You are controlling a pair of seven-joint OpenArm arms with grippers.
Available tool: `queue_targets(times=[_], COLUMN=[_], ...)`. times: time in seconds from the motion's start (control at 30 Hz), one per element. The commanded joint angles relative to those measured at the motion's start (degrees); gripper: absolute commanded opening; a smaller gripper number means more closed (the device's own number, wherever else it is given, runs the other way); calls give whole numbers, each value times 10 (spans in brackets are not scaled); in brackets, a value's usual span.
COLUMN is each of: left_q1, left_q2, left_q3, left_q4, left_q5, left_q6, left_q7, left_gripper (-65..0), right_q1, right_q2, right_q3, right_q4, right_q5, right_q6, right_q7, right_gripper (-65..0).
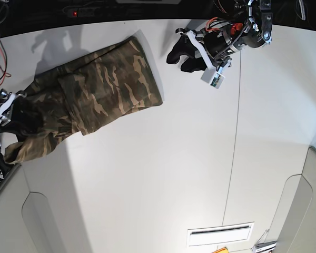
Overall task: Fold the T-shirt properly
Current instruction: 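Fold the strip end with the right gripper toward the left gripper, then grasp the folded bundle with both grippers and flip it over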
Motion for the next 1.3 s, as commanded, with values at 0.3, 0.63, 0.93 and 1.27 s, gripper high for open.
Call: queue_targets(times=[0.3,0.63,0.93,1.27], left_q1=[-6,-11,-12,-3], left_q2=[-2,-2,-2,-2], left_q3=[0,0,-63,-147], left_q4=[-54,-54,-43,-7], left_q5=[-23,-23,-44,-215], left_q6=[-3,-3,-16,-24], left_q7=[-34,-33,-25,90], left_gripper=[-322,-322,-322,-322], right_q1=[-73,-94,-87,-87], right_q2=[-114,-122,-123,-122], right_q3=[-228,-411,-432,-359], right_q4=[102,101,123,180], right_q5=[-97,-148,-129,-225], right_q6=[-8,-14,-14,-53], right_q7=[48,85,93,155], right_gripper=[-650,-320,-320,-321])
